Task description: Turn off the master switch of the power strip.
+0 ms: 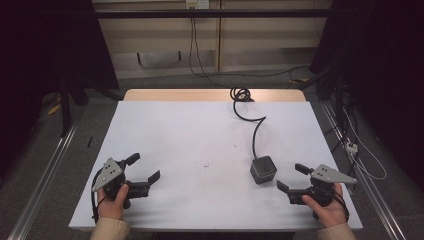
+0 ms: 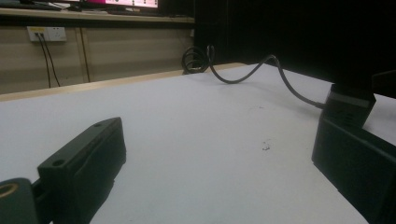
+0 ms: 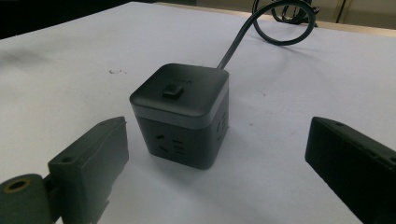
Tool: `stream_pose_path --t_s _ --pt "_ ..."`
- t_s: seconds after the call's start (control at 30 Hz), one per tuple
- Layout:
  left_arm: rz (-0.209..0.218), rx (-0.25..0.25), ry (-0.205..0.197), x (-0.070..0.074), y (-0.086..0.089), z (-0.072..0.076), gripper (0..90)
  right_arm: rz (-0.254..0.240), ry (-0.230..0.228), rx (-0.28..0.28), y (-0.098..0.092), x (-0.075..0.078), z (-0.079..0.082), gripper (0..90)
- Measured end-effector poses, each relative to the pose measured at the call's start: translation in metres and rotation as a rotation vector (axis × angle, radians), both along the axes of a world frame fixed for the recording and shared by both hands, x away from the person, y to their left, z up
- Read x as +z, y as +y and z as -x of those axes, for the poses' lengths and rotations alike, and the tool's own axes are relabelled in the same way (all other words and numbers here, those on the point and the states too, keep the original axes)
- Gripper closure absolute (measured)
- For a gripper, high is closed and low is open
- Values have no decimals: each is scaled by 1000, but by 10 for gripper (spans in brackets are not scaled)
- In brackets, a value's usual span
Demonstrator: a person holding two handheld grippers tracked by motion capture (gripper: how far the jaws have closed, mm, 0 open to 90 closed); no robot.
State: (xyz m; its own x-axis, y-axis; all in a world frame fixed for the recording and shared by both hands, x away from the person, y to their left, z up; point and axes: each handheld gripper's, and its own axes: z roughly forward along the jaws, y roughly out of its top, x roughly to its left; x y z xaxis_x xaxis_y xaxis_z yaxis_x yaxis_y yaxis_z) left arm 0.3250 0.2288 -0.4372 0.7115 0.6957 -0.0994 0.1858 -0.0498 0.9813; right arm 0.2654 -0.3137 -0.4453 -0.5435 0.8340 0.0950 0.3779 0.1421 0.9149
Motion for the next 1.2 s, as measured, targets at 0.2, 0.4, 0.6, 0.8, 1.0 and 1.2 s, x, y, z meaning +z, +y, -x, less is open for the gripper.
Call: stream_pose_path --t_s 0.2,0.4,0.6,0.8,1.0,1.2 --pt "0 -1 0 0 0 0 26 0 3 -1 -2 -1 1 58" --pt "-1 -1 0 0 0 0 26 5 5 -10 -7 -2 3 58" --pt "-4 -2 -2 0 0 0 26 7 6 -12 -10 -3 4 59" --pt "0 0 -1 0 0 0 26 9 7 -18 -12 -3 6 61" --pt "-6 0 0 0 1 0 26 8 10 -28 -16 -4 7 62" --pt "-3 1 0 0 1 0 26 9 12 -30 -17 -5 8 61"
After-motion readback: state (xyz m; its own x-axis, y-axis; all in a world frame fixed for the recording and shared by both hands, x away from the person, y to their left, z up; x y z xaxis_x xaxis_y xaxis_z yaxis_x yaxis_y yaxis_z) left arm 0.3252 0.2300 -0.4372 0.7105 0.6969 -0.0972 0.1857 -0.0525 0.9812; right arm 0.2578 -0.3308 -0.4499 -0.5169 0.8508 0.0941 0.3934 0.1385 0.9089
